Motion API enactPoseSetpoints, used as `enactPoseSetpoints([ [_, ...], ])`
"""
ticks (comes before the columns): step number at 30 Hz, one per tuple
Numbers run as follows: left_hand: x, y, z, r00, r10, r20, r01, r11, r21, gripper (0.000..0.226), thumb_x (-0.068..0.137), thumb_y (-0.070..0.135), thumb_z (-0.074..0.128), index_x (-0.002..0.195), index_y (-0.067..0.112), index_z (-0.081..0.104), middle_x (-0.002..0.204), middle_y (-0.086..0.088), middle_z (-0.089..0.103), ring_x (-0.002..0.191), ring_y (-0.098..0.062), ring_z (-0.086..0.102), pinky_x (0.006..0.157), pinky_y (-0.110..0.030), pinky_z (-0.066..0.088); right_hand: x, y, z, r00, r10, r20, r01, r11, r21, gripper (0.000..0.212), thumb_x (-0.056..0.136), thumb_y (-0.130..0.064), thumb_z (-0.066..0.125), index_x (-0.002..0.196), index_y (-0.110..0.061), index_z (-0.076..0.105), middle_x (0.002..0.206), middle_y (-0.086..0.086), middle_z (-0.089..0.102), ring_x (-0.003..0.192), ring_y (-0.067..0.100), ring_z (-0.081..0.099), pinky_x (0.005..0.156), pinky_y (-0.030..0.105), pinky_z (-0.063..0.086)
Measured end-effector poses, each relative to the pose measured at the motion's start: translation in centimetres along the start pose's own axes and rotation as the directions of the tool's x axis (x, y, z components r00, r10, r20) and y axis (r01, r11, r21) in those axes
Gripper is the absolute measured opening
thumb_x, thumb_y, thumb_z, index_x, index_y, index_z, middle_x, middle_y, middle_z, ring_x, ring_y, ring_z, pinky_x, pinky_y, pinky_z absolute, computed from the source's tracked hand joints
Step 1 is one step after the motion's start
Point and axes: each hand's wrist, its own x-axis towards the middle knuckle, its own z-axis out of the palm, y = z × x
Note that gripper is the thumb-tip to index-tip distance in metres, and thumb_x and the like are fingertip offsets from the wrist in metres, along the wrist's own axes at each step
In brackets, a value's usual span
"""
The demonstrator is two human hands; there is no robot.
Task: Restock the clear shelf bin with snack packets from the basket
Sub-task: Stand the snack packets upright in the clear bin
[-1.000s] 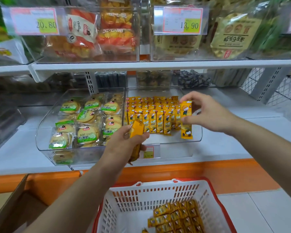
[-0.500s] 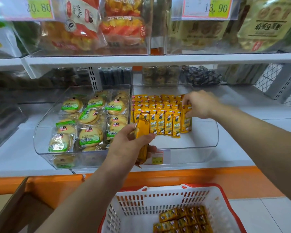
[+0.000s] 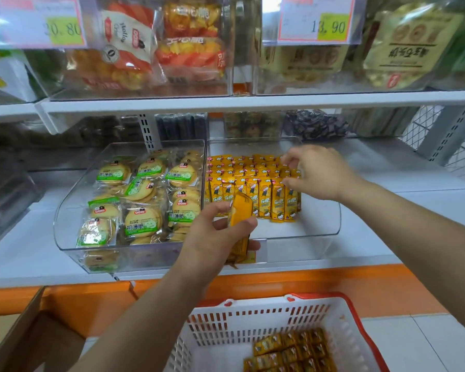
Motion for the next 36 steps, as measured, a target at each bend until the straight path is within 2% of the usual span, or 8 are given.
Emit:
enactPoseSetpoints([
  [5, -1.3, 0.0, 1.4, 0.997, 0.063, 0.042, -0.064, 0.998, 0.023, 0.037, 0.086, 0.014, 0.079, 0.119, 0.018, 0.061, 0.087, -0.004, 0.077, 0.073, -0.024, 0.077, 0.062, -0.033, 0.06, -7.8, -4.9, -1.7, 0.988, -0.004, 0.156, -0.116, 0.653, 0.748, 0.027, 0.086, -0.025, 0.074, 0.111, -0.024, 0.063, 0.089, -0.001, 0.069, 0.074, 0.016, 0.064, 0.069, 0.033, 0.051],
  [8, -2.5, 0.1, 2.7, 0.988, 0.126, 0.087, -0.132, 0.989, 0.071, 0.038, 0.086, 0.008, 0.078, 0.12, 0.009, 0.062, 0.09, -0.01, 0.075, 0.067, -0.025, 0.074, 0.058, -0.026, 0.056, -10.5, -7.1, -2.1, 0.962, -0.024, 0.272, -0.218, 0.529, 0.82, 0.019, 0.094, -0.035, 0.063, 0.111, -0.028, 0.059, 0.081, -0.001, 0.066, 0.069, 0.014, 0.064, 0.061, 0.031, 0.051],
  [11, -3.8, 0.0, 3.9, 0.978, 0.177, 0.106, -0.195, 0.963, 0.187, 0.035, 0.083, 0.012, 0.082, 0.114, 0.018, 0.067, 0.095, -0.005, 0.077, 0.081, -0.02, 0.075, 0.079, -0.029, 0.057, -11.5, -7.3, -3.0, 0.963, 0.016, 0.27, -0.235, 0.541, 0.807, 0.026, 0.088, -0.043, 0.068, 0.101, -0.022, 0.061, 0.066, 0.001, 0.057, 0.061, 0.017, 0.064, 0.054, 0.032, 0.052],
  [13, -4.7, -0.2, 4.6, 0.98, 0.179, 0.086, -0.191, 0.969, 0.159, 0.035, 0.082, 0.013, 0.083, 0.112, 0.02, 0.066, 0.088, 0.01, 0.076, 0.074, -0.004, 0.071, 0.068, -0.021, 0.055, -12.0, -6.8, -3.7, 0.954, 0.003, 0.301, -0.271, 0.446, 0.853, 0.024, 0.087, -0.031, 0.073, 0.103, -0.016, 0.061, 0.069, 0.004, 0.059, 0.06, 0.017, 0.065, 0.053, 0.029, 0.052],
  [19, -6.1, -0.5, 4.9, 0.996, 0.08, 0.037, -0.078, 0.995, -0.058, 0.037, 0.086, 0.013, 0.078, 0.12, 0.021, 0.063, 0.089, -0.003, 0.074, 0.071, -0.016, 0.073, 0.057, -0.022, 0.054, -13.1, -4.4, -4.7, 0.949, 0.071, 0.308, -0.315, 0.15, 0.937, 0.021, 0.087, -0.007, 0.07, 0.107, -0.009, 0.066, 0.081, 0.012, 0.069, 0.069, 0.023, 0.068, 0.065, 0.027, 0.06],
  [25, -6.4, -0.4, 5.0, 0.992, 0.124, -0.005, -0.124, 0.99, -0.072, 0.026, 0.091, 0.018, 0.074, 0.115, 0.022, 0.065, 0.089, 0.001, 0.077, 0.083, -0.016, 0.075, 0.064, -0.022, 0.056, -14.2, -3.0, -4.5, 0.947, 0.063, 0.314, -0.32, 0.243, 0.916, 0.025, 0.084, -0.017, 0.076, 0.105, -0.011, 0.064, 0.085, 0.011, 0.073, 0.072, 0.022, 0.07, 0.064, 0.031, 0.056],
  [30, -5.7, -0.3, 6.0, 0.989, 0.14, -0.044, -0.141, 0.99, -0.03, 0.035, 0.088, 0.021, 0.078, 0.119, 0.027, 0.062, 0.098, -0.005, 0.078, 0.087, -0.019, 0.077, 0.065, -0.023, 0.059, -14.5, -2.2, -4.0, 0.967, 0.082, 0.242, -0.252, 0.166, 0.953, 0.043, 0.076, -0.023, 0.081, 0.115, -0.017, 0.065, 0.085, 0.004, 0.074, 0.08, 0.022, 0.073, 0.072, 0.033, 0.058],
  [36, -3.2, 0.6, 6.7, 0.981, 0.192, 0.022, -0.193, 0.981, 0.035, 0.04, 0.089, 0.023, 0.077, 0.125, 0.024, 0.06, 0.099, 0.002, 0.078, 0.098, -0.019, 0.074, 0.072, -0.024, 0.058, -13.9, -0.3, -4.0, 0.975, 0.047, 0.218, -0.22, 0.365, 0.905, 0.012, 0.085, -0.019, 0.077, 0.092, -0.026, 0.071, 0.085, -0.003, 0.071, 0.078, 0.016, 0.069, 0.075, 0.036, 0.057],
])
